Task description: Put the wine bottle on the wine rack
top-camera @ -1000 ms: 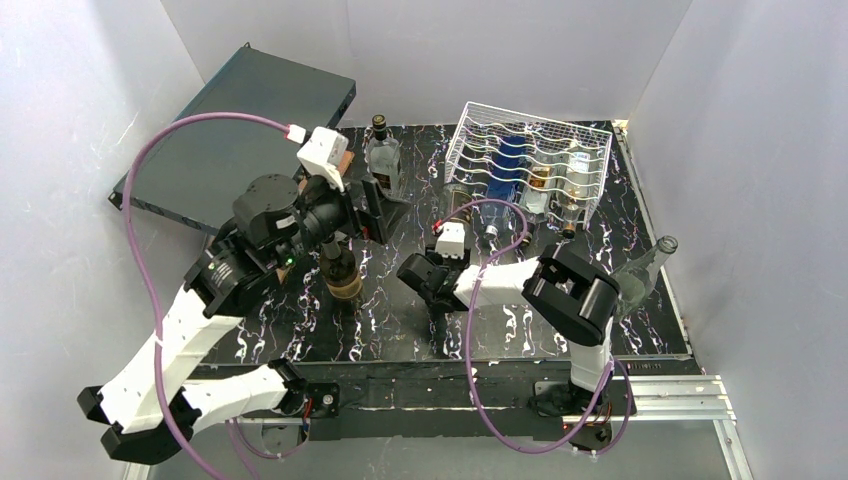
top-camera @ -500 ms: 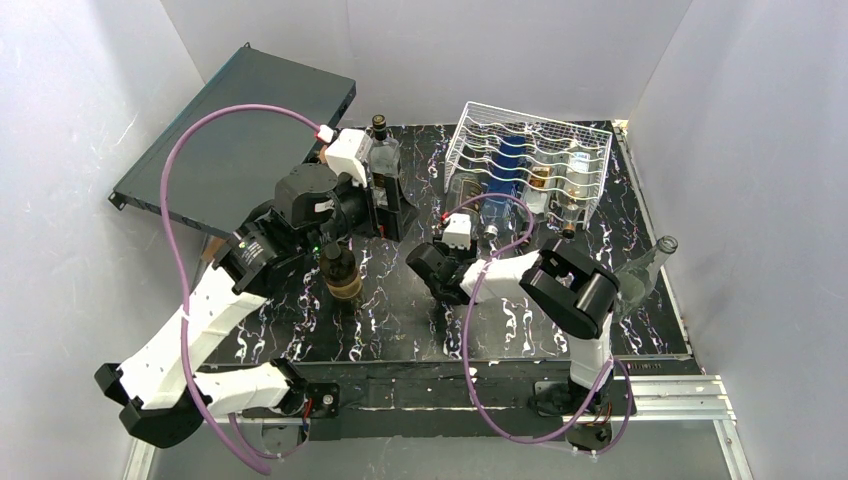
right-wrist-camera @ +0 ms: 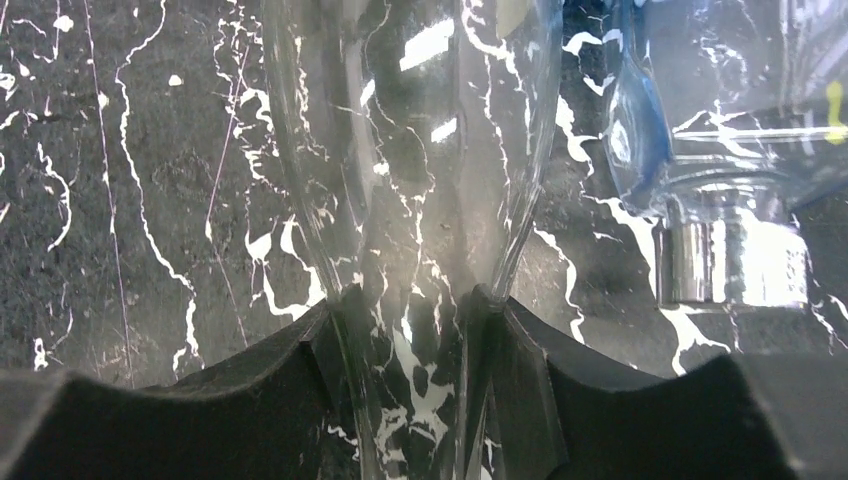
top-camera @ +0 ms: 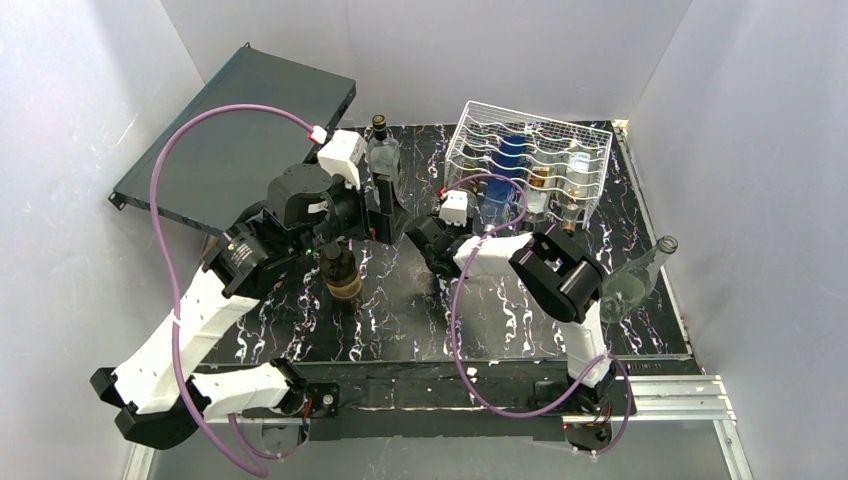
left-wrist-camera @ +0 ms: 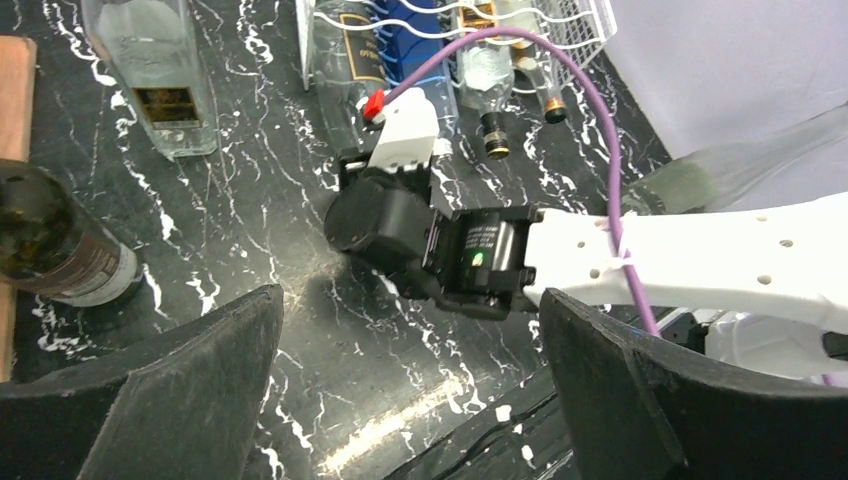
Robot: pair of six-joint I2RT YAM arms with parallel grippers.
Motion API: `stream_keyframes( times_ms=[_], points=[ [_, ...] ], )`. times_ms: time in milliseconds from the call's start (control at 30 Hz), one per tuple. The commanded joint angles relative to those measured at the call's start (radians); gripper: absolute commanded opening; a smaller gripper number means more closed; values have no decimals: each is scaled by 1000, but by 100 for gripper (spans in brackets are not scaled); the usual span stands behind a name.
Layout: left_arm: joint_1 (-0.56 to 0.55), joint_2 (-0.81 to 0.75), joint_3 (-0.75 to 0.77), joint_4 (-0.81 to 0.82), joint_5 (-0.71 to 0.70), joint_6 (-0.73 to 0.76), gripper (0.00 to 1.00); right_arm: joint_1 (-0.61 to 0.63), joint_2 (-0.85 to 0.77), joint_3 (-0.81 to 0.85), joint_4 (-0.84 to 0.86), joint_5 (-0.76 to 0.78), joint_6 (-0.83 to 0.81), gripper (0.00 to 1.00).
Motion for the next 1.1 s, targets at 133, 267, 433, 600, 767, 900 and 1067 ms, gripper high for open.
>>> stream_keyframes(
  times_ms=[133, 267, 433, 600, 767, 900, 1067],
  points=[
    [-2, 26, 64, -143, -59, 45, 99, -10, -147, 5, 53, -149, -102, 89],
    [-2, 89, 93, -186, -66, 64, 99, -18, -276, 0, -84, -333, -208, 98],
    [-3, 198, 203, -256, -91, 90, 99, -91, -457, 48, -328, -466, -251, 99],
    [-2, 301, 234, -270, -122, 52, 99, -394, -637, 14, -433, -659, -286, 98],
    [-2, 393, 177, -201, -54, 3, 99, -684, -642, 96, -484, -908, -310, 98],
    [-6, 523, 145, -119, 61, -10, 99, -796, -657, 150, -464, -1114, -279, 98],
    [-75, 742, 196, -100, -43, 41, 100, -799, -751, 111, -357, -1227, -264, 98]
  ],
)
